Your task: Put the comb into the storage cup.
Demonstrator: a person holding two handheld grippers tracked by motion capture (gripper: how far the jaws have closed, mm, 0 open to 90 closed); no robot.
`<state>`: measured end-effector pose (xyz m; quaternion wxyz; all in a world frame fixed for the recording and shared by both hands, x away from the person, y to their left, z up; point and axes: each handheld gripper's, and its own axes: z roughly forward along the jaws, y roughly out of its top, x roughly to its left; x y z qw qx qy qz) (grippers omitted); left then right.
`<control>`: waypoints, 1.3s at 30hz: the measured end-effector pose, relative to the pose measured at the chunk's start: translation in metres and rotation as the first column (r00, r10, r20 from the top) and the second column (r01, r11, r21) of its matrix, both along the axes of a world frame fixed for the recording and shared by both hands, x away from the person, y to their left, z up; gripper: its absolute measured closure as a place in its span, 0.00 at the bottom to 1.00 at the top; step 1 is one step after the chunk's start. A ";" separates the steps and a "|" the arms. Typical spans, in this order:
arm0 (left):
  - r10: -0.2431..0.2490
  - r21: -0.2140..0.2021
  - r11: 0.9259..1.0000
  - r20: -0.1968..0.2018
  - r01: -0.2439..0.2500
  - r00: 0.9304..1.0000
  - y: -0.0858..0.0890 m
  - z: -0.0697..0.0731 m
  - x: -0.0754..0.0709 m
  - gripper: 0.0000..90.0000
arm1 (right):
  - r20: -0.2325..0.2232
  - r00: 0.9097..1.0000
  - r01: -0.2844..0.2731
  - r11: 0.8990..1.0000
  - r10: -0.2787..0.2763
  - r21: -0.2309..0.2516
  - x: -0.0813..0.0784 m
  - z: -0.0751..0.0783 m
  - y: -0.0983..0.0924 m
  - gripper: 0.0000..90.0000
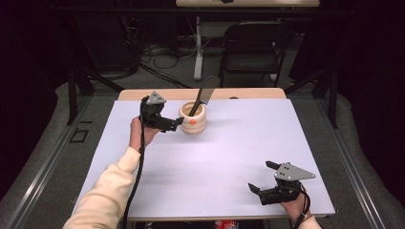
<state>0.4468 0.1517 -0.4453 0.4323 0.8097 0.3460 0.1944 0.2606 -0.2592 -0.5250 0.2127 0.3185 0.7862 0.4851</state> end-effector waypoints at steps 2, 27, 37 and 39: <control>0.002 0.008 1.000 0.001 -0.002 1.000 0.003 0.001 -0.003 0.00 | -0.002 1.000 0.002 1.000 -0.002 -0.001 0.000 0.000 0.000 0.00; 0.055 0.006 0.998 0.017 -0.055 0.998 0.039 -0.005 -0.052 0.00 | -0.008 1.000 0.008 1.000 -0.008 -0.003 0.001 0.000 0.000 0.00; 0.065 0.007 0.998 0.019 -0.066 0.998 0.049 -0.014 -0.071 0.00 | -0.011 1.000 0.007 1.000 -0.007 -0.004 0.001 -0.001 -0.001 0.00; 0.069 0.007 0.998 0.021 -0.069 0.997 0.051 -0.017 -0.075 0.00 | -0.011 1.000 0.007 1.000 -0.007 -0.004 0.001 0.000 -0.001 0.00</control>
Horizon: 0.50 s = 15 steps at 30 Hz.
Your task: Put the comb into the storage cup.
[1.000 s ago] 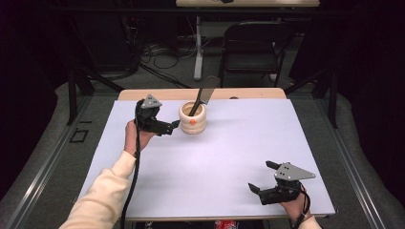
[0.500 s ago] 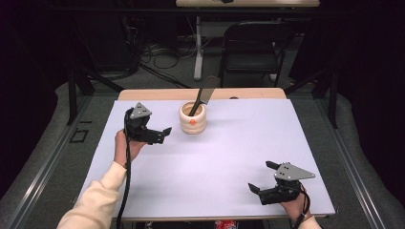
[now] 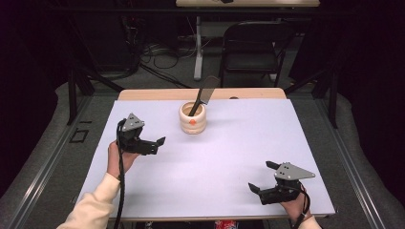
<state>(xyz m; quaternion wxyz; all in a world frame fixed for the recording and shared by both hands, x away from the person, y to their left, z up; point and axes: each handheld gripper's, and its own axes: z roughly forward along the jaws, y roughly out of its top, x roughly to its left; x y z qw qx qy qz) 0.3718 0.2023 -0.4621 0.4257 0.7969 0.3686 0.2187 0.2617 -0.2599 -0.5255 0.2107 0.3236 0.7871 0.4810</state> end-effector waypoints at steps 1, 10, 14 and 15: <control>0.001 0.000 1.000 -0.001 -0.001 1.000 0.001 -0.001 -0.002 0.00 | -0.001 1.000 0.000 1.000 0.000 0.001 0.000 0.000 0.000 0.00; 0.014 0.000 1.000 0.005 -0.014 1.000 0.010 -0.007 -0.016 0.00 | -0.004 1.000 0.000 1.000 0.000 0.000 0.000 0.000 0.000 0.00; 0.019 -0.006 1.000 0.009 -0.018 1.000 0.012 -0.010 -0.022 0.00 | -0.003 1.000 0.001 1.000 -0.001 -0.001 0.000 0.000 0.000 0.00; 0.019 -0.004 1.000 0.010 -0.019 1.000 0.012 -0.011 -0.023 0.00 | -0.003 1.000 0.001 1.000 -0.001 -0.001 0.000 0.000 0.000 0.00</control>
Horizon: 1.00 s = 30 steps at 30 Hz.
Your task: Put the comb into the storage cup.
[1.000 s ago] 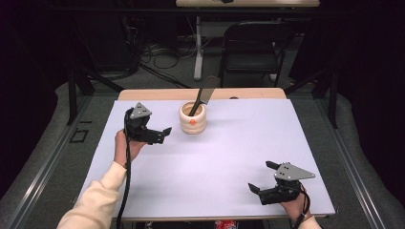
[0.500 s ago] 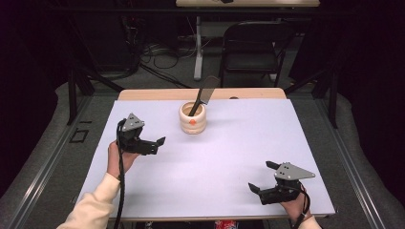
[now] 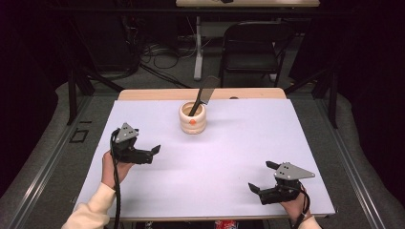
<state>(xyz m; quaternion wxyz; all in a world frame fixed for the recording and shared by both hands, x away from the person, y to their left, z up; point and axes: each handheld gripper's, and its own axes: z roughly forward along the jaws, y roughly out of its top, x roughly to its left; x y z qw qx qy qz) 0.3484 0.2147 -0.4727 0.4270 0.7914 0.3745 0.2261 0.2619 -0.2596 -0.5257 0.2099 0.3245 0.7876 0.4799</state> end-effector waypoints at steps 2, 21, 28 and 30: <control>0.005 -0.006 1.000 0.003 -0.005 1.000 0.001 -0.001 -0.003 0.00 | 0.001 1.000 0.001 1.000 -0.001 0.001 0.000 0.000 0.000 0.00; 0.019 -0.024 1.000 0.000 -0.019 1.000 0.014 -0.014 -0.028 0.00 | -0.007 1.000 0.004 1.000 -0.004 0.004 0.000 0.000 0.001 0.00; 0.023 -0.025 0.999 -0.005 -0.023 1.000 0.017 -0.018 -0.035 0.00 | -0.007 1.000 0.004 1.000 -0.004 0.003 0.000 0.000 0.001 0.00; 0.025 -0.028 0.999 -0.004 -0.025 1.000 0.018 -0.019 -0.037 0.00 | -0.007 1.000 0.004 1.000 -0.004 0.003 0.000 0.000 0.001 0.00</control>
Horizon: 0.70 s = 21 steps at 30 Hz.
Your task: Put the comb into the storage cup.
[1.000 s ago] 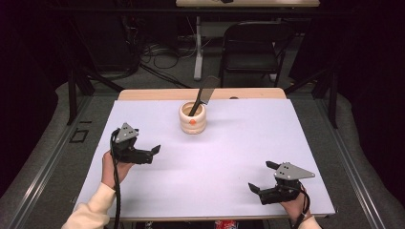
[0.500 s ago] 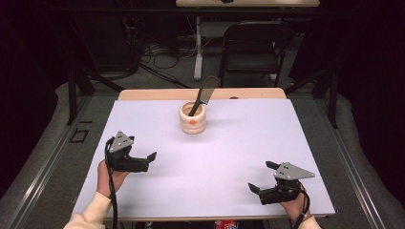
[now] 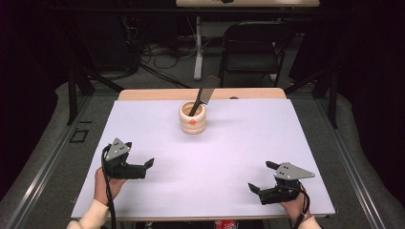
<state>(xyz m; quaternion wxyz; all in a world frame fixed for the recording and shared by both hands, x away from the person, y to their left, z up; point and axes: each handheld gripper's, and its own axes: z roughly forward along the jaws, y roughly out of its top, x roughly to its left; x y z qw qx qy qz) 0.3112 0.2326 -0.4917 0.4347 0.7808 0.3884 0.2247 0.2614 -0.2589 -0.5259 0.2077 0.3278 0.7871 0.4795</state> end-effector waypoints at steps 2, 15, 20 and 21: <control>0.002 -0.004 1.000 0.000 -0.002 1.000 0.001 -0.001 -0.002 0.00 | 0.000 1.000 0.000 1.000 0.000 0.000 0.000 0.000 0.000 0.00; 0.011 -0.036 0.999 0.003 -0.011 1.000 0.006 -0.007 -0.015 0.00 | 0.002 1.000 -0.003 1.000 0.003 -0.003 0.000 0.000 0.000 0.00; 0.011 -0.042 0.999 0.007 -0.011 1.000 0.007 -0.009 -0.019 0.00 | 0.002 1.000 -0.004 1.000 0.004 -0.003 0.000 0.000 0.000 0.00; 0.011 -0.042 0.999 0.008 -0.010 1.000 0.007 -0.010 -0.019 0.00 | 0.002 1.000 -0.003 1.000 0.003 -0.003 0.000 0.000 0.000 0.00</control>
